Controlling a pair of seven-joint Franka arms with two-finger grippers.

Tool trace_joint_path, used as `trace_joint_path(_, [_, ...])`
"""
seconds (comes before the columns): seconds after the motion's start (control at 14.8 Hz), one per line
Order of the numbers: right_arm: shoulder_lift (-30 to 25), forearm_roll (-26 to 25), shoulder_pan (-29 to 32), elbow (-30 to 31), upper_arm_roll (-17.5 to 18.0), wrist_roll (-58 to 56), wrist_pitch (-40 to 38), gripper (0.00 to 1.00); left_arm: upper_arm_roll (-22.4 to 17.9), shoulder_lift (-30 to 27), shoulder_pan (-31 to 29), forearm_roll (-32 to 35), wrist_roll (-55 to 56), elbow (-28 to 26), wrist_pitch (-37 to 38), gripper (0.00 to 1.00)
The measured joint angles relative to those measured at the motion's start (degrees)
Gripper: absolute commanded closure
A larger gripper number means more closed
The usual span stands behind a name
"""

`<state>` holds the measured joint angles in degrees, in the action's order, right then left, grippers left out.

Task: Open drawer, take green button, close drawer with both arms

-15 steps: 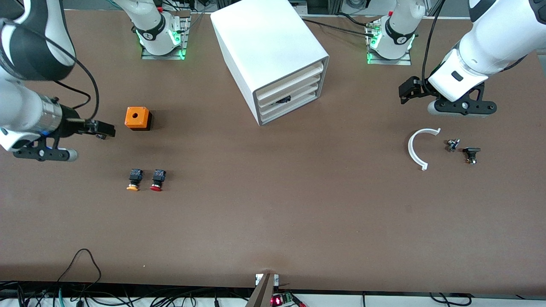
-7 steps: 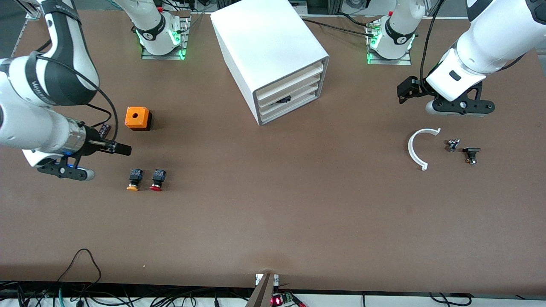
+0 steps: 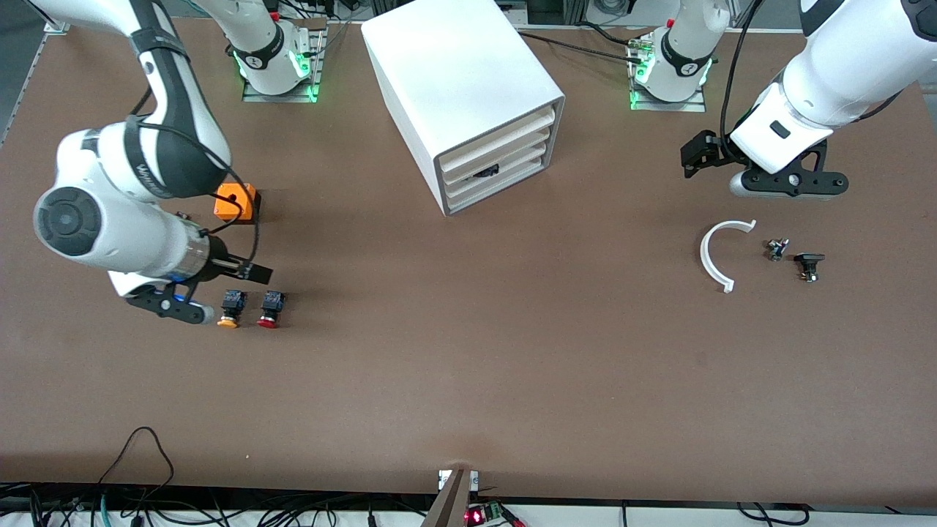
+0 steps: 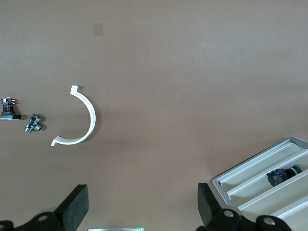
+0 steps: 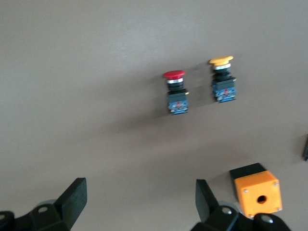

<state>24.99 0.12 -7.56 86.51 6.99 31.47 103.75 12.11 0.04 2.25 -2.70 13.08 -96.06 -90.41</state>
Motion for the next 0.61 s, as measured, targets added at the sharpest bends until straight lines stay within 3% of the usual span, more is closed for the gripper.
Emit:
trace_joint_path(0.14, [0.56, 0.00, -1.63, -0.32, 0.02, 3.72, 1.65, 0.00, 0.91, 0.90, 0.07, -1.52, -0.01, 0.00, 0.06, 0.00])
trace_joint_path(0.61, [6.04, -0.01, -7.45, -8.17, 0.08, 18.82, 1.87, 0.00, 7.00, 8.50, 1.00, -20.94, -1.98, -0.07, 0.31, 0.00])
